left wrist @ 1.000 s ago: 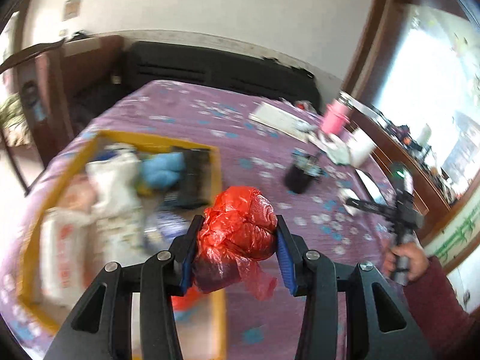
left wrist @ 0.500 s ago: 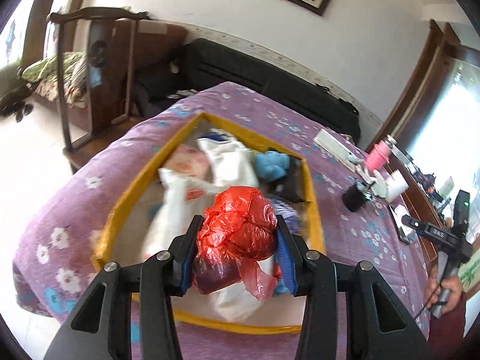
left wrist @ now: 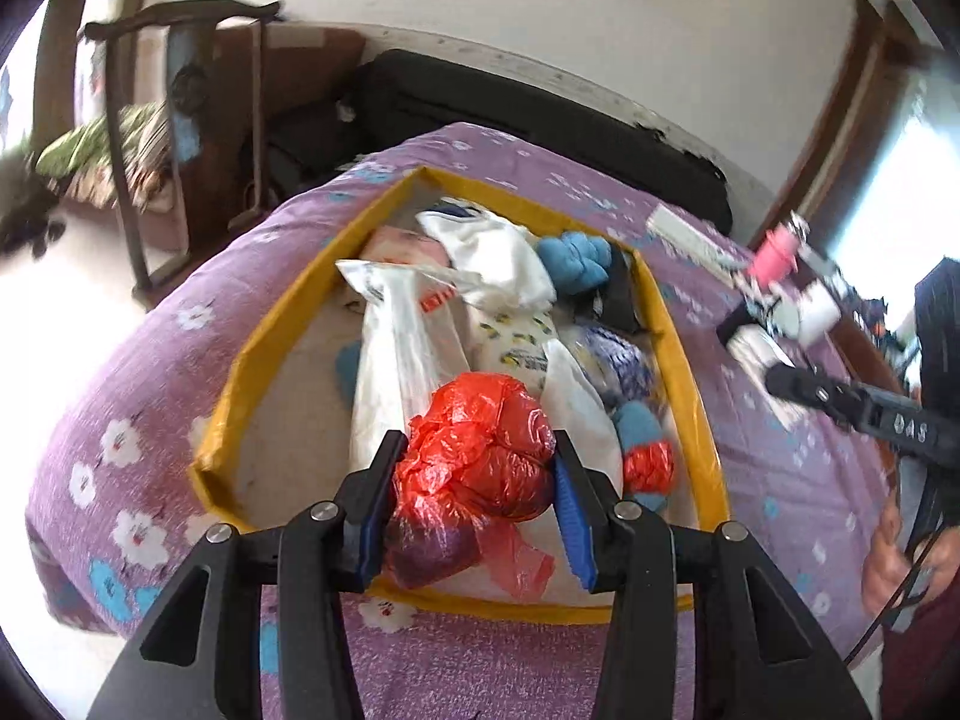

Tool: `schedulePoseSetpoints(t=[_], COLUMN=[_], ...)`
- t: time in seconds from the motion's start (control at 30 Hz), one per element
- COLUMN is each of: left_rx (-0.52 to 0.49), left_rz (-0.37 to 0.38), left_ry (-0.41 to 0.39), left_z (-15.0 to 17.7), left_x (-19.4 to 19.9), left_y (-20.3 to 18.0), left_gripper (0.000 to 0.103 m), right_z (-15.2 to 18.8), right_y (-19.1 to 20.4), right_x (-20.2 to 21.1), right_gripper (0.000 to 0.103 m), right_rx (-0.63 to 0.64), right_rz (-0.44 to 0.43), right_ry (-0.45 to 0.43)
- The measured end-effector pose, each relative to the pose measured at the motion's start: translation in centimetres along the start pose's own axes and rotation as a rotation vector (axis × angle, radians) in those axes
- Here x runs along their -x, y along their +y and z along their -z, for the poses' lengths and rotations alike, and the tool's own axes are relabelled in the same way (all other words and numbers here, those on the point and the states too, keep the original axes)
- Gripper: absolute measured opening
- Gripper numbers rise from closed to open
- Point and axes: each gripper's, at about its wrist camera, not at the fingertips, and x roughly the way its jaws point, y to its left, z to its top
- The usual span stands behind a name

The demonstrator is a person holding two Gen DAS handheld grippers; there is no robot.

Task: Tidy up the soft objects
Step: 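Carry the red mesh bag with left tool while right carries the Face pack to the box, then release the red mesh bag in the box with left tool while right drops the Face pack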

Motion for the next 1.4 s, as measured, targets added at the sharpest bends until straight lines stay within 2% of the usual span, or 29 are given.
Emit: schedulePoseSetpoints(t=[0.1, 0.17, 0.23, 0.27, 0.33, 0.4, 0.5, 0.73, 1.07, 1.27, 1.37, 1.4], left_rx=[-0.013, -0.020, -0.011, -0.004, 0.016, 0.043, 0.089, 0.163, 0.174, 0.182, 0.180, 0.178], left_rz=[-0.025, -0.078, -0.097, -0.094, -0.061, -0.029, 0.008, 0.018, 0.030, 0.024, 0.023, 0.024], left_ry=[0.019, 0.011, 0.004, 0.001, -0.011, -0.029, -0.060, -0.121, -0.128, -0.123, -0.121, -0.120], left_z=[0.2, 0.1, -0.1, -0.2, -0.4, -0.5, -0.7, -1.1, -0.8, -0.6, -0.5, -0.5], left_x=[-1.0, -1.2, -1.2, -1.1, -0.8, -0.2, 0.9, 2.9, 3.1, 3.2, 3.4, 3.5], left_y=[0.2, 0.6, 1.0, 1.2, 1.5, 1.9, 2.8, 4.7, 5.3, 5.5, 5.4, 5.4], left_gripper=[0.048, 0.049, 0.052, 0.055, 0.069, 0.074, 0.074, 0.080, 0.080, 0.083, 0.083, 0.083], right_z=[-0.3, -0.2, -0.4, -0.4, -0.6, -0.8, -1.2, -2.0, -5.3, -6.1, -6.0, -5.9], right_y=[1.4, 2.2, 3.0, 3.5, 4.2, 4.5, 5.2, 6.1, 6.1, 5.5, 5.4, 5.3], right_x=[-1.6, -2.2, -2.9, -3.4, -3.9, -4.4, -5.2, -7.3, -10.5, -12.5, -12.7, -12.4], right_gripper=[0.049, 0.049, 0.049, 0.049, 0.049, 0.049, 0.049, 0.049, 0.049, 0.049, 0.051, 0.056], right_rx=[0.016, 0.028, 0.042, 0.051, 0.061, 0.067, 0.077, 0.101, 0.089, 0.056, 0.049, 0.041], right_rz=[-0.012, -0.021, -0.027, -0.030, -0.033, -0.038, -0.044, -0.025, 0.043, 0.071, 0.049, 0.035], right_ry=[0.025, 0.039, 0.051, 0.057, 0.063, 0.066, 0.075, 0.092, 0.085, 0.097, 0.102, 0.103])
